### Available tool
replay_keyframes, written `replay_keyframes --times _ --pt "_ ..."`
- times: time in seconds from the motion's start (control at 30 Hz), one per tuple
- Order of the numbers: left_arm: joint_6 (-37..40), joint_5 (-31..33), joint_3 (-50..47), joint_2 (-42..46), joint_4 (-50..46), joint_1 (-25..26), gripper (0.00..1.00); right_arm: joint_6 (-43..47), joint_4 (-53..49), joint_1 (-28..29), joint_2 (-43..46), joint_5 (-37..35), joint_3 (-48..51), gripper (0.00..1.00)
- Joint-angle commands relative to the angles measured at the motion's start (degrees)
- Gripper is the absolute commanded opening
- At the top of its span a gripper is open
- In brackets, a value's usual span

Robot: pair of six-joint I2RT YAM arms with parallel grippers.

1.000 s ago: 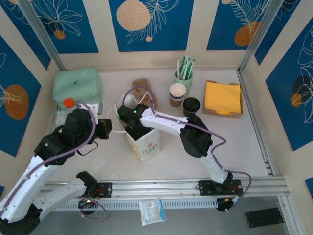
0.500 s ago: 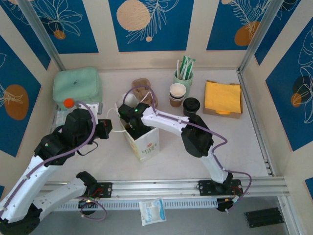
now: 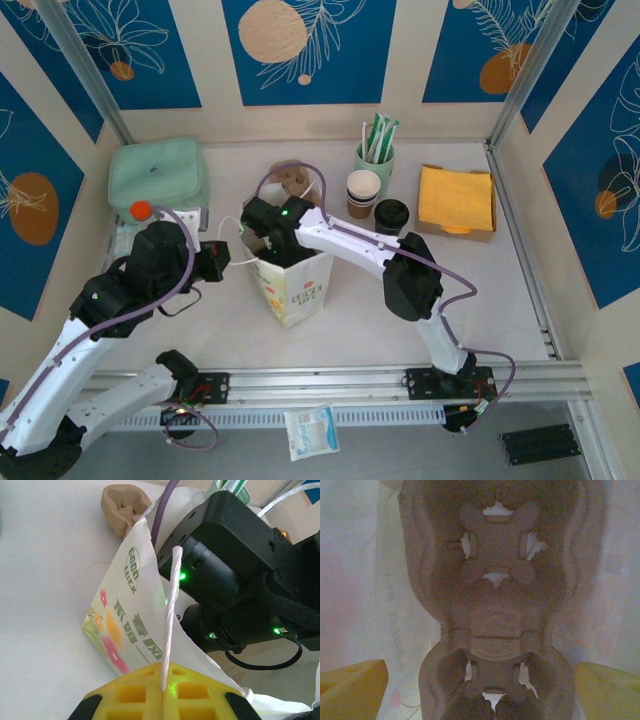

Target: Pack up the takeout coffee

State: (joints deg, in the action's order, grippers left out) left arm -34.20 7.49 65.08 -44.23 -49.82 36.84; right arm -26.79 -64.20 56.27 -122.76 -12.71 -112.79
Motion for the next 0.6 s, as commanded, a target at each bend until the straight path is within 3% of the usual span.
replay_keyframes --times 0.0,0.57 --pt "-0.2 -0.5 -0.6 1.1 1.2 -0.5 0.00 0.5 -1.7 -0.2 2.6 1.9 -1.9 0.96" --pt "0.1 0.6 -1.3 1.6 1.4 -0.5 0.00 1.5 -5.5 0.7 7.8 2.7 -9.8 0.90"
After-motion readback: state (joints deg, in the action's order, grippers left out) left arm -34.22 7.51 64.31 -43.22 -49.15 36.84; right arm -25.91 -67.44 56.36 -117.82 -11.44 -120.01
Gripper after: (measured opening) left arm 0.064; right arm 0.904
